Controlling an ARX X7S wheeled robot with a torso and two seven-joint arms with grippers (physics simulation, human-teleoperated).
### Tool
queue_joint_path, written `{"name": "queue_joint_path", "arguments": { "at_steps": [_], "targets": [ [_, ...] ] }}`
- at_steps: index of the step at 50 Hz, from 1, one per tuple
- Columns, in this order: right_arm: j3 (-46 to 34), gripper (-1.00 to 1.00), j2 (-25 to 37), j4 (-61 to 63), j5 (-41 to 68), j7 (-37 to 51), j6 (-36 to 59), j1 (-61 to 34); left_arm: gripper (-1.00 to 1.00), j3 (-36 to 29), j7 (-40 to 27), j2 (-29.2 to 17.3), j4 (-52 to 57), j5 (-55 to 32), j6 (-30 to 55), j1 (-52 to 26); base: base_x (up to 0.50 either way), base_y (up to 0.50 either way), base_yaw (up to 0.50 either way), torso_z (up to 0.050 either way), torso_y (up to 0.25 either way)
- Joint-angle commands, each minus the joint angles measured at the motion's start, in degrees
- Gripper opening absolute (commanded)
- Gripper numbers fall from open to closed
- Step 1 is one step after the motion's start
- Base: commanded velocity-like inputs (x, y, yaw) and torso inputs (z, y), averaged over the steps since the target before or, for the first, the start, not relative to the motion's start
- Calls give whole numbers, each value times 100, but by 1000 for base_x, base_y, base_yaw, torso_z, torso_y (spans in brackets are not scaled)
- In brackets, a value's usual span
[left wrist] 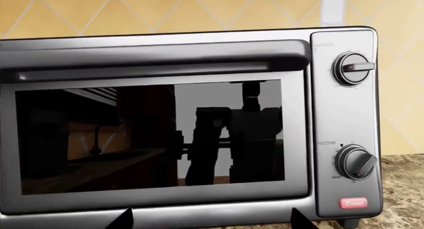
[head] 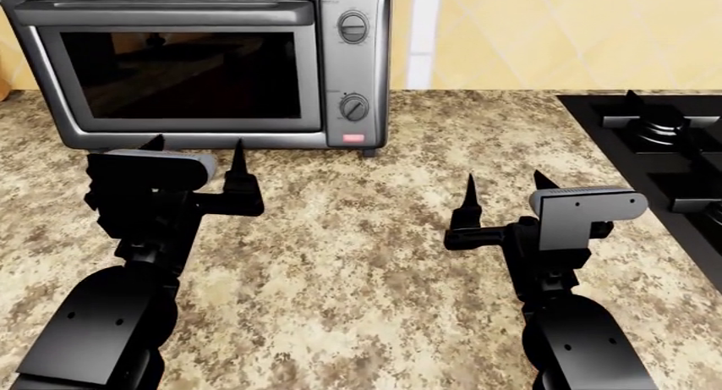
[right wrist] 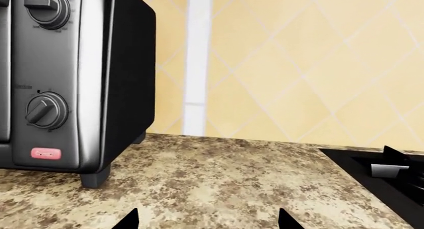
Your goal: Open the toaster oven door.
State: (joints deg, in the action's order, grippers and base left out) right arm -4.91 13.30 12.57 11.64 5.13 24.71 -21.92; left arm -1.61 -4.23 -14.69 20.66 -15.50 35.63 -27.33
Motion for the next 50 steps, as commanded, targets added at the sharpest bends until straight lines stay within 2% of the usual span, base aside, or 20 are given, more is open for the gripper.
{"name": "queue_joint_path", "arguments": {
  "at_steps": [1, 15, 21, 27, 37, 42, 50],
  "targets": [
    [-14, 100, 6, -123, 27, 3, -110, 7, 100, -51, -23, -8, -66, 6, -45, 5, 320, 0, 0, 0, 0],
    [-10, 100, 38, -10, 80, 40, -132, 68, 100, -185, -31, -163, 82, 73, 32, 0, 69, 0, 0, 0, 0],
    [3, 100, 69, 70, 114, 59, -88, 95, 100, -946, 365, -1034, 155, 856, -237, -229, 0, 0, 0, 0, 0],
    [-53, 100, 39, 71, 133, 59, -100, 87, 100, -1976, 787, -2038, -101, 2110, -789, -884, 0, 0, 0, 0, 0],
    [-69, 100, 32, -78, 154, 38, -259, 88, 100, -3418, 1682, -2934, -1147, 3711, -2057, -2233, 0, 0, 0, 0, 0],
    [-59, 100, 37, -133, 178, 30, -328, 106, 100, -3755, 2074, -3064, -1590, 3978, -2629, -2812, 0, 0, 0, 0, 0],
    [16, 100, 78, -17, 249, 65, -342, 217, 100, -4059, 2381, -2853, -2573, 4103, -3306, -3644, 0, 0, 0, 0, 0]
  ]
}}
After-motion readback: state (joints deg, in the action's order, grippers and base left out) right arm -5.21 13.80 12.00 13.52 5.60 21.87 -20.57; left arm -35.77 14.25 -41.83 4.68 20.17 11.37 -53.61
